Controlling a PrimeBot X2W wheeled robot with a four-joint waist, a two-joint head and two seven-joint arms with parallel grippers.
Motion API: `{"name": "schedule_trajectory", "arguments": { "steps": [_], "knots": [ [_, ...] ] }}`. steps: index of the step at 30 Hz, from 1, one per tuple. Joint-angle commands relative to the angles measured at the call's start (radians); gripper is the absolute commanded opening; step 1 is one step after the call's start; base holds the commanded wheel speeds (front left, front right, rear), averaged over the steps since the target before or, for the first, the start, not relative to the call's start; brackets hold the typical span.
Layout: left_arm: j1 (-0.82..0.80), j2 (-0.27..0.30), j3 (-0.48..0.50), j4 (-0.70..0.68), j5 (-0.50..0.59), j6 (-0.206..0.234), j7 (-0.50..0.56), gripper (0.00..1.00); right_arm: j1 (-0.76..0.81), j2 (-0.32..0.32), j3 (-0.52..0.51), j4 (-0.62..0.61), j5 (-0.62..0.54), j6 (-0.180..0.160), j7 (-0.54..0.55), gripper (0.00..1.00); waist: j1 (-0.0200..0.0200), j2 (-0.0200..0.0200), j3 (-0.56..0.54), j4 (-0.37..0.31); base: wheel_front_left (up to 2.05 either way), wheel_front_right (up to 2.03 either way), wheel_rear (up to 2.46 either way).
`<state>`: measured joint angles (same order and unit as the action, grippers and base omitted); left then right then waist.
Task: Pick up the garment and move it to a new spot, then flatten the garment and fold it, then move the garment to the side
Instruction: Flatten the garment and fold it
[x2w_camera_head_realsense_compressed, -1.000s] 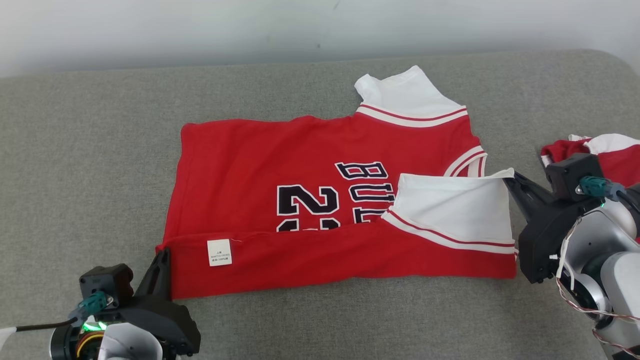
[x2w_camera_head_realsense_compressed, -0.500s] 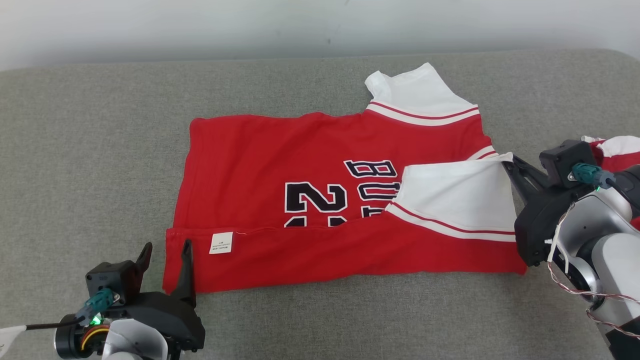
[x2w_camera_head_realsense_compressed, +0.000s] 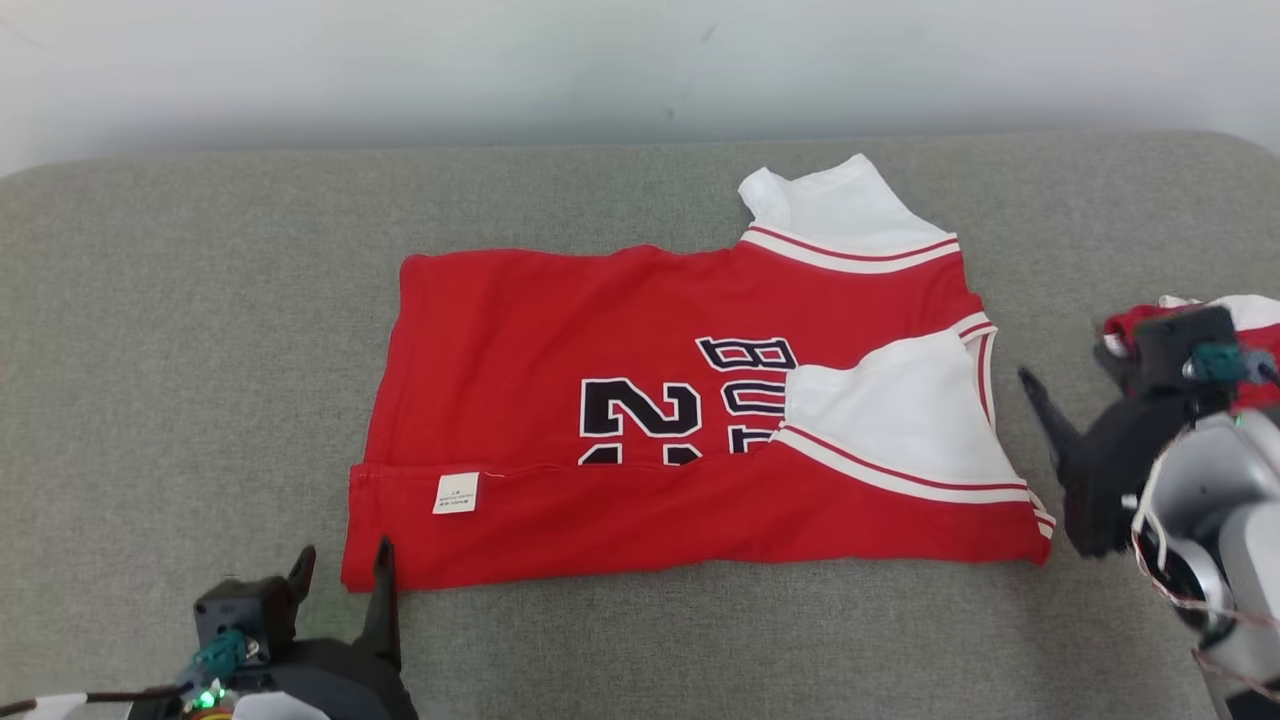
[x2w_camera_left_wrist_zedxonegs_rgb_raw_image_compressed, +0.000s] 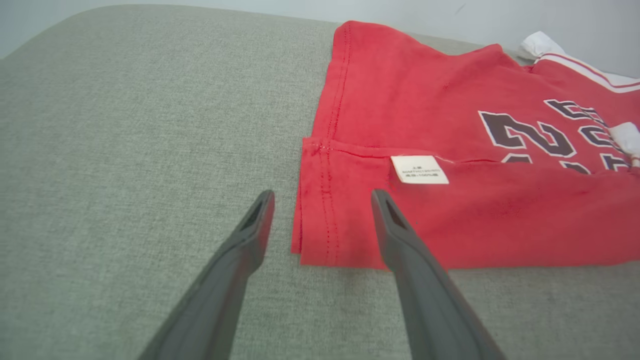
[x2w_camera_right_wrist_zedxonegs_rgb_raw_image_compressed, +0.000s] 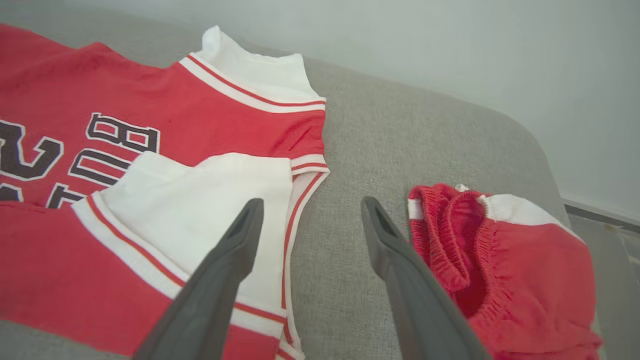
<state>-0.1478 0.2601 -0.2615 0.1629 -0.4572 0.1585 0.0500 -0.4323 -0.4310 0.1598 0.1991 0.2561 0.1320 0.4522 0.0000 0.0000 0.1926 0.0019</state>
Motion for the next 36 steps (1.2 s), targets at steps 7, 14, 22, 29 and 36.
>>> {"name": "schedule_trajectory", "arguments": {
  "steps": [7, 14, 22, 29, 36],
  "knots": [
    [0.026, 0.027, -0.020, 0.033, 0.037, 0.018, 0.017, 1.00, 0.197, 0.095, -0.174, -0.200, -0.050, -0.003, 0.234, 1.00, 0.0000, 0.0000, -0.019, -0.031, 0.00, 0.00, 0.00],
    [-0.020, 0.044, -0.029, 0.093, 0.072, 0.050, 0.045, 1.00, 0.288, 0.191, -0.231, -0.319, -0.110, -0.003, 0.333, 1.00, 0.0000, 0.0000, -0.001, -0.063, 0.00, 0.00, 0.00],
    [-0.062, 0.038, -0.037, 0.167, 0.064, 0.064, 0.087, 1.00, 0.301, 0.253, -0.234, -0.338, -0.149, -0.003, 0.355, 1.00, 0.0000, 0.0000, 0.025, -0.069, 0.00, 0.00, 0.00],
    [-0.056, 0.021, -0.049, 0.201, 0.040, 0.052, 0.117, 0.00, 0.290, 0.292, -0.269, -0.314, -0.191, -0.003, 0.383, 1.00, 0.0000, 0.0000, 0.035, -0.061, 0.00, 0.00, 0.00],
    [-0.061, 0.019, -0.049, 0.214, 0.025, 0.048, 0.105, 0.00, 0.277, 0.329, -0.289, -0.262, -0.220, -0.003, 0.382, 1.00, 0.0000, 0.0000, 0.040, -0.050, 0.00, 0.00, 0.00]
  ]
}}
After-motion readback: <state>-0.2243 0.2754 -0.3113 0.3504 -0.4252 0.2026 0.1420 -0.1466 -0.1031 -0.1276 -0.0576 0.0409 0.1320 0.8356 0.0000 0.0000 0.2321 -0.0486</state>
